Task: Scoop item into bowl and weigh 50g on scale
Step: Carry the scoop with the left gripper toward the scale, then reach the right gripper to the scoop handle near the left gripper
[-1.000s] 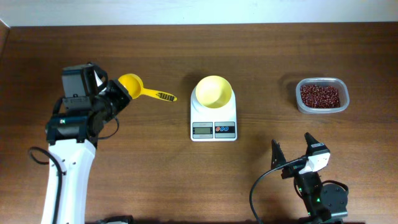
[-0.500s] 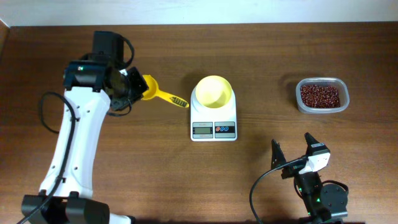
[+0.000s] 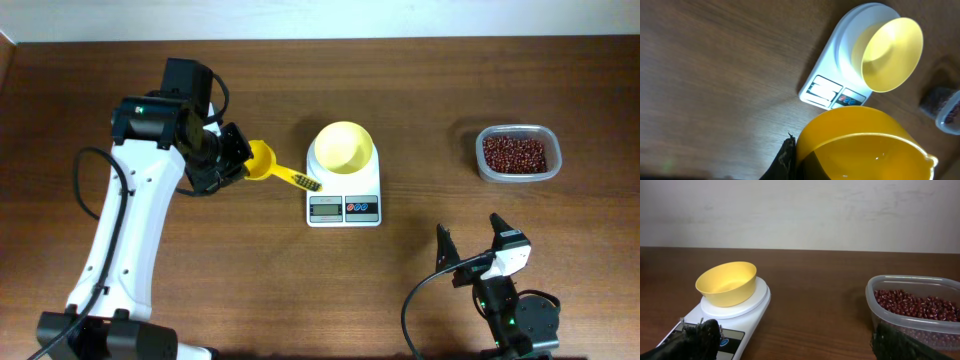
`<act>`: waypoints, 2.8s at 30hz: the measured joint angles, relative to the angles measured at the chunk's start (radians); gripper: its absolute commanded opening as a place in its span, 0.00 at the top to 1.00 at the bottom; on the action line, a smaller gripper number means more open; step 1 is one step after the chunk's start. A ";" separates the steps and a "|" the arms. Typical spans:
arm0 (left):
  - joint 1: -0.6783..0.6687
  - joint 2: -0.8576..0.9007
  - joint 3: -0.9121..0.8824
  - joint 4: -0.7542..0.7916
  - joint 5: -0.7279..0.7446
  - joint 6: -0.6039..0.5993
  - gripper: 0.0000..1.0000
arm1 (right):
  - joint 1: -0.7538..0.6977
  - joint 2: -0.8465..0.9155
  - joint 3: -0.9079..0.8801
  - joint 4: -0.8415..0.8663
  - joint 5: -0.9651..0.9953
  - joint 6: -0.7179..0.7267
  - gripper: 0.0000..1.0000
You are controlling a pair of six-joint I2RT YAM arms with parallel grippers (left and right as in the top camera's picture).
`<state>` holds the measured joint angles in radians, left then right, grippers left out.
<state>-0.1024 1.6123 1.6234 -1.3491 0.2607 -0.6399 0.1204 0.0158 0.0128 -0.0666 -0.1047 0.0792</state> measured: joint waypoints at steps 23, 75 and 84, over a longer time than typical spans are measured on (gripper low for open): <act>-0.054 0.000 0.001 -0.105 0.033 -0.394 1.00 | 0.000 0.000 0.000 0.000 0.000 0.000 0.01; -0.287 0.103 0.002 0.299 -0.254 -0.427 1.00 | 0.000 0.000 -0.002 0.269 -0.177 0.589 0.01; -0.287 0.103 0.002 0.299 -0.254 -0.427 1.00 | 0.000 0.000 -0.002 0.306 -0.147 0.555 0.01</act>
<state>-0.3897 1.7149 1.6253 -1.0500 0.0067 -1.0672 0.1204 0.0158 0.0105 0.2390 -0.2520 0.6338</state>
